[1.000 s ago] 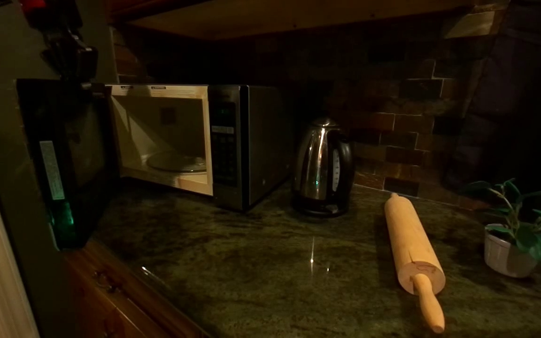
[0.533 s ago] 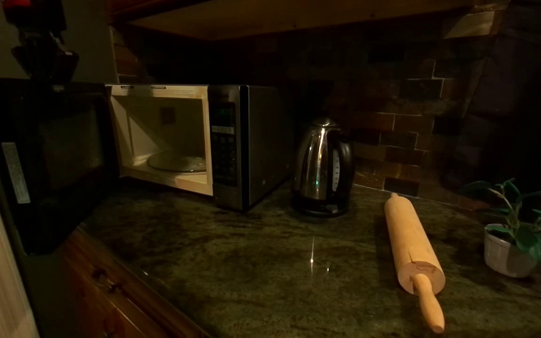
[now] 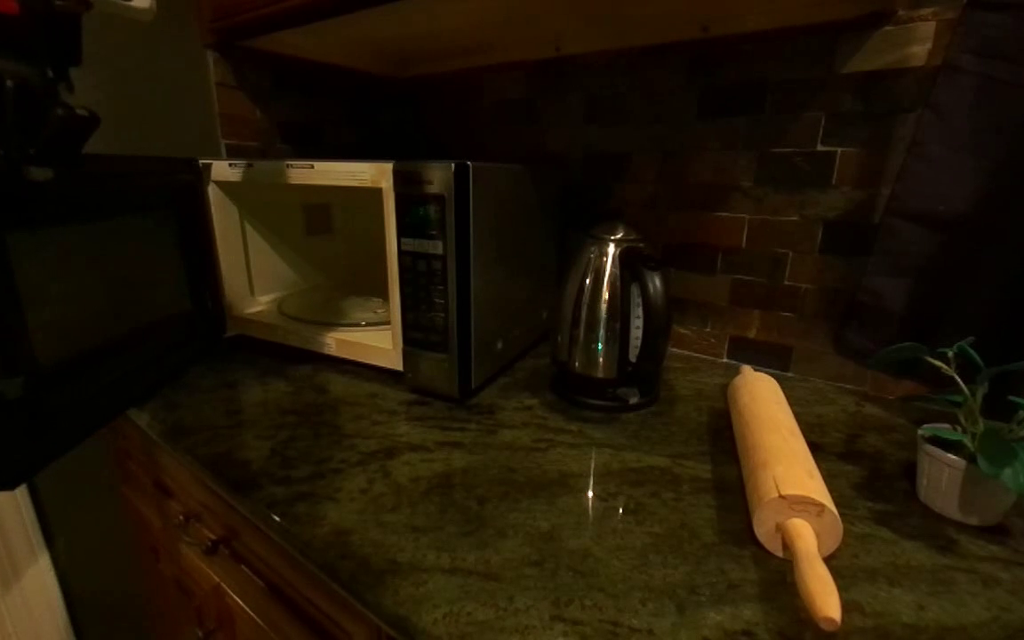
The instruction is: Open the microwave door
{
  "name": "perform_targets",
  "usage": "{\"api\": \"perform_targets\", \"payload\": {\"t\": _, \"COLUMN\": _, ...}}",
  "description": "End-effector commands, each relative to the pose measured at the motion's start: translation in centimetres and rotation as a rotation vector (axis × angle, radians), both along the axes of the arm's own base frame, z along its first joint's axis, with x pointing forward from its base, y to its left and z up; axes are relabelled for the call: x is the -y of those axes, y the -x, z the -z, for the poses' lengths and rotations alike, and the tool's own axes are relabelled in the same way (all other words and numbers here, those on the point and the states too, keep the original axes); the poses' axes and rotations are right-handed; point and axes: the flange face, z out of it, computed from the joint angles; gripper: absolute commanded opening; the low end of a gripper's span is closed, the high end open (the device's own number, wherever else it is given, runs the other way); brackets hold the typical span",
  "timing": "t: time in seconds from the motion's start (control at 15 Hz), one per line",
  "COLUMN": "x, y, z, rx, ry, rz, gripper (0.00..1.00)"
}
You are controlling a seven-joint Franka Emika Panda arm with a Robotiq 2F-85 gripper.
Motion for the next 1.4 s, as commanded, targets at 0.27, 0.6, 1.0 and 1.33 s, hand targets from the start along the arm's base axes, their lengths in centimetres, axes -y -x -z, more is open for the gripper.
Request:
{"api": "perform_targets", "payload": {"t": 0.27, "x": -1.8, "y": 1.5, "z": -1.0, "rx": 0.02, "ry": -0.138, "rz": -0.201, "gripper": 0.0}}
{"api": "perform_targets", "payload": {"t": 0.6, "x": -1.4, "y": 1.9, "z": -2.0, "rx": 0.012, "ry": -0.145, "rz": -0.224, "gripper": 0.0}}
{"api": "perform_targets", "payload": {"t": 1.0, "x": 1.4, "y": 2.4, "z": -5.2, "rx": 0.12, "ry": 0.098, "rz": -0.131, "gripper": 0.0}}
{"api": "perform_targets", "payload": {"t": 1.33, "x": 4.3, "y": 1.4, "z": -5.7, "rx": 0.135, "ry": 0.192, "rz": -0.027, "gripper": 0.0}}
